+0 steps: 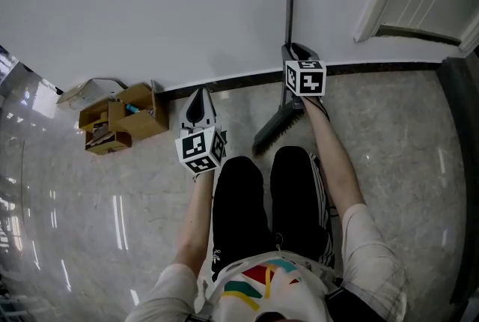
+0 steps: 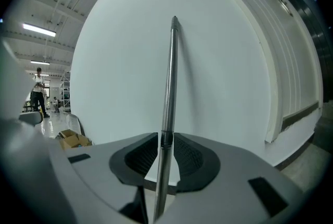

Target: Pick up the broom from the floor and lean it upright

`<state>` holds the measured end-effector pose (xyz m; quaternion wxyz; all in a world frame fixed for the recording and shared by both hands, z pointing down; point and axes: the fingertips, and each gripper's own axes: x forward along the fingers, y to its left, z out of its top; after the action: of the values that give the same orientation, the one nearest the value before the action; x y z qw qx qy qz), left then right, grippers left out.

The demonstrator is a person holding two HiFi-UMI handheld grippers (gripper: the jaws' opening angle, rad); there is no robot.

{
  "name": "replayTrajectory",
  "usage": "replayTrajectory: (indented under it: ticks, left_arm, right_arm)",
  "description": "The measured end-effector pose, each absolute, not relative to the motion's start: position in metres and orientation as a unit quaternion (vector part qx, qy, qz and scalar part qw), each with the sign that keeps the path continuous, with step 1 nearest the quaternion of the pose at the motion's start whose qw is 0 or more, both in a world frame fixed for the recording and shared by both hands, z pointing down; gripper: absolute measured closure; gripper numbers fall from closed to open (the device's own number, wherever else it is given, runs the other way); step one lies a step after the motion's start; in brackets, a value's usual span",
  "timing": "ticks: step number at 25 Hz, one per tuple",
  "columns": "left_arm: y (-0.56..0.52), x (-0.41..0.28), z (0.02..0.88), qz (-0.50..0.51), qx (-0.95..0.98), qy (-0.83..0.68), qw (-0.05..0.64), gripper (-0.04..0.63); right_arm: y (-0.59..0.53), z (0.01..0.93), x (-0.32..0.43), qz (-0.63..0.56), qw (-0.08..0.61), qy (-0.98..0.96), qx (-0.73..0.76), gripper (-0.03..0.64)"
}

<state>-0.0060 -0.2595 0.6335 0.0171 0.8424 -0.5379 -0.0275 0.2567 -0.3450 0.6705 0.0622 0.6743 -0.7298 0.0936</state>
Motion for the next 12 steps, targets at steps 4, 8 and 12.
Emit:
replayTrajectory:
  ticks: [4, 8, 12]
  left_arm:
    - [-0.257, 0.001, 0.63, -0.029, 0.847, -0.531, 0.015, 0.551]
    - [-0.259, -0.001, 0.616, -0.041, 0.847, -0.531, 0.011, 0.551]
    - [-0.261, 0.002, 0.614, -0.055, 0.845, -0.531, 0.023, 0.551]
  right_arm:
    - [-0.341, 0.662, 0.258, 0.089, 0.058, -0.729, 0.676, 0.531]
    - [-0.328, 0.65, 0.248, 0.091, 0.037, -0.736, 0.67, 0.532]
    - [-0.304, 0.64, 0.231, 0.095, 0.01, -0.746, 0.659, 0.532]
